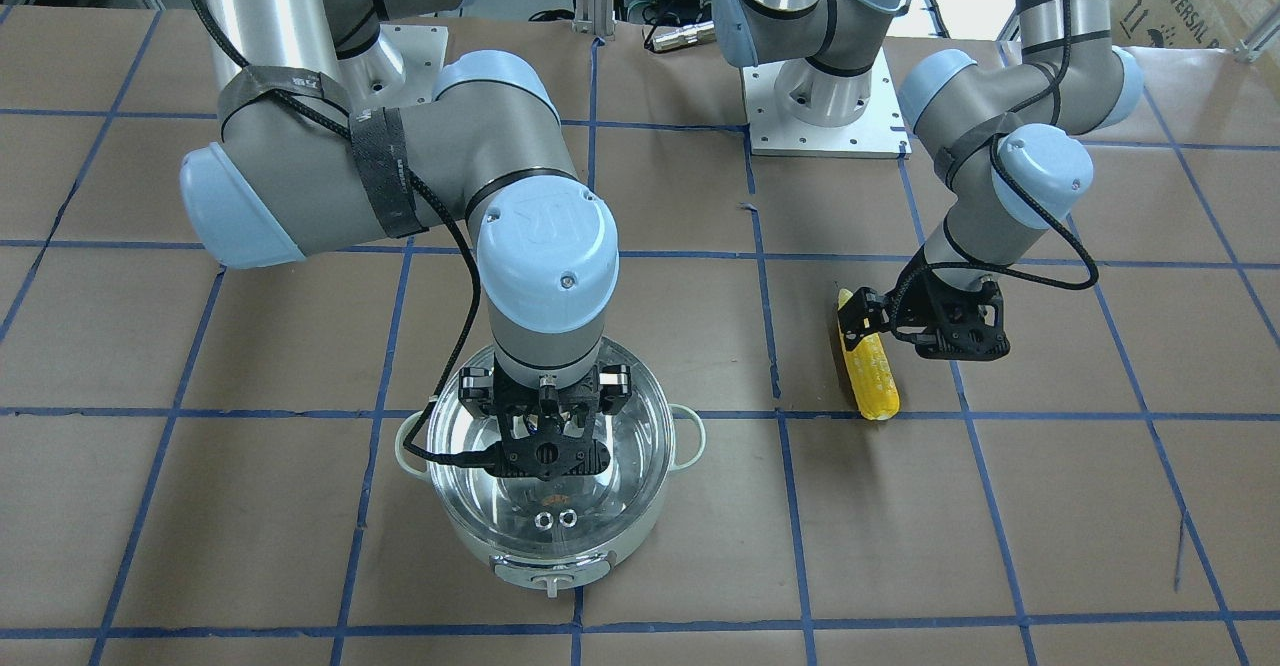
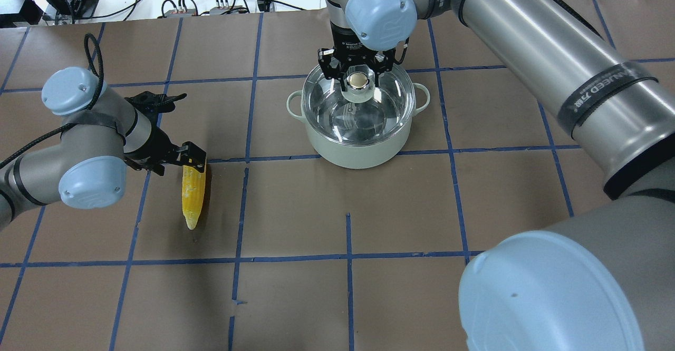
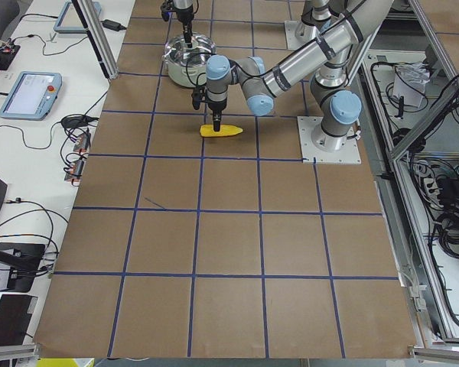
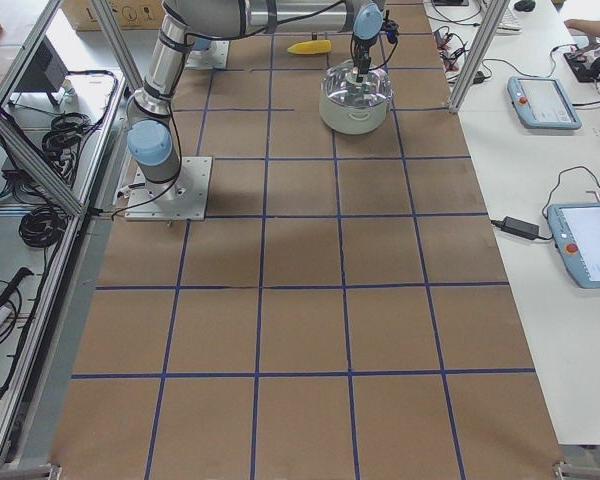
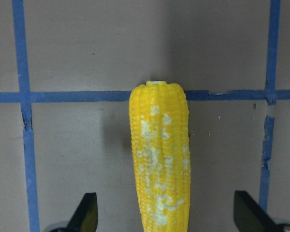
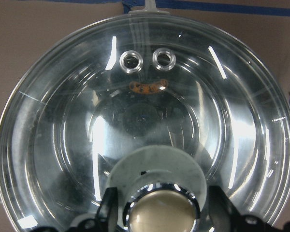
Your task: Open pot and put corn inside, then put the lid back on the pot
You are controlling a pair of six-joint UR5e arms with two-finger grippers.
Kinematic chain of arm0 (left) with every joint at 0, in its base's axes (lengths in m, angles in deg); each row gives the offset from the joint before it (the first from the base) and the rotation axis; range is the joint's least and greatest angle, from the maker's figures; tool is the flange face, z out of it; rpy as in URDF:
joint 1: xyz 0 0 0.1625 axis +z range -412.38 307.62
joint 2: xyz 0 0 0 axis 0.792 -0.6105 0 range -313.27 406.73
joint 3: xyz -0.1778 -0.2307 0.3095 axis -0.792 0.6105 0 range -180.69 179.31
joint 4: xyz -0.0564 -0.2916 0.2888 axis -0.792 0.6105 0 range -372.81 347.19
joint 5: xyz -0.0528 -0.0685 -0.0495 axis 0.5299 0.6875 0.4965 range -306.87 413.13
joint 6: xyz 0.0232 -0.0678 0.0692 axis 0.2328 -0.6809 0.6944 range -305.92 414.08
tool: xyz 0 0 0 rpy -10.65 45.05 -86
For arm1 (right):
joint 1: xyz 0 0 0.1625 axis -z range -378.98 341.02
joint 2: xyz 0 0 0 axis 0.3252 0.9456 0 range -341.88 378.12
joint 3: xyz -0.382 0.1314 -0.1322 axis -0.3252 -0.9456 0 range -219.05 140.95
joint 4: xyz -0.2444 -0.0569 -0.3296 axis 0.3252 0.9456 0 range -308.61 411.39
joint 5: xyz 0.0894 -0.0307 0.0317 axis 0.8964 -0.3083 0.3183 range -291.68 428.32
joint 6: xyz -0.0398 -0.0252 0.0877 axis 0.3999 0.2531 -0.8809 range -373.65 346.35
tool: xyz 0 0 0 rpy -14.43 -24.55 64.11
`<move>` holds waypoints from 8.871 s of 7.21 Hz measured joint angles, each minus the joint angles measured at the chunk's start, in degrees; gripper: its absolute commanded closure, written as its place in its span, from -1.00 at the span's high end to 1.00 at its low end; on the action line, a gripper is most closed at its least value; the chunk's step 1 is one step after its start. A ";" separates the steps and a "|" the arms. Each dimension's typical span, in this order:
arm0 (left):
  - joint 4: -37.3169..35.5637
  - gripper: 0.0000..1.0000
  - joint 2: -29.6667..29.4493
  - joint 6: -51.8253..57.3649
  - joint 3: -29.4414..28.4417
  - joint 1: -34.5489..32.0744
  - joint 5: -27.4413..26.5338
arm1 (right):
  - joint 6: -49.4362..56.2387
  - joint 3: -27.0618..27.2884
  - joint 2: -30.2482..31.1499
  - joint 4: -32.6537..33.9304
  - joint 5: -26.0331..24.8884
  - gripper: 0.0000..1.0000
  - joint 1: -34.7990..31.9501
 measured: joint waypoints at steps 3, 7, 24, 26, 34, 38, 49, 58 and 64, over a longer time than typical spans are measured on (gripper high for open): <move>-10.55 0.32 -6.84 -0.02 0.02 -0.12 0.67 | 0.24 -0.74 0.45 -0.07 1.25 -0.82 0.17; -10.99 -0.54 -5.80 -3.13 -0.26 -0.34 -0.89 | 7.16 -3.86 5.18 -3.29 0.59 -0.87 5.04; 28.66 -0.08 -31.21 -38.14 -63.45 -39.95 -7.07 | 25.52 -2.85 2.41 -9.57 0.87 -0.89 28.33; 28.17 1.00 -31.35 -35.99 -63.16 -39.16 -7.19 | 25.52 -2.86 2.36 -9.57 0.98 -0.88 28.30; 30.47 1.00 -19.24 -26.01 -51.69 -29.92 -6.65 | 20.45 -3.59 5.23 -9.39 1.74 -0.87 23.78; 32.17 1.00 1.91 -17.35 -30.47 -15.58 -6.62 | 4.42 -3.39 5.50 -6.39 1.50 -0.88 11.32; 37.86 1.00 9.50 -12.23 -28.09 -13.89 -3.54 | 5.83 0.63 1.34 0.03 1.85 -0.87 0.15; 40.03 1.00 9.08 -12.28 -28.24 -13.75 -3.10 | 6.19 0.61 0.93 0.75 1.92 -0.85 0.30; 40.03 1.00 9.28 -12.30 -28.11 -13.75 -2.90 | 6.20 0.64 0.79 0.84 1.71 0.65 0.57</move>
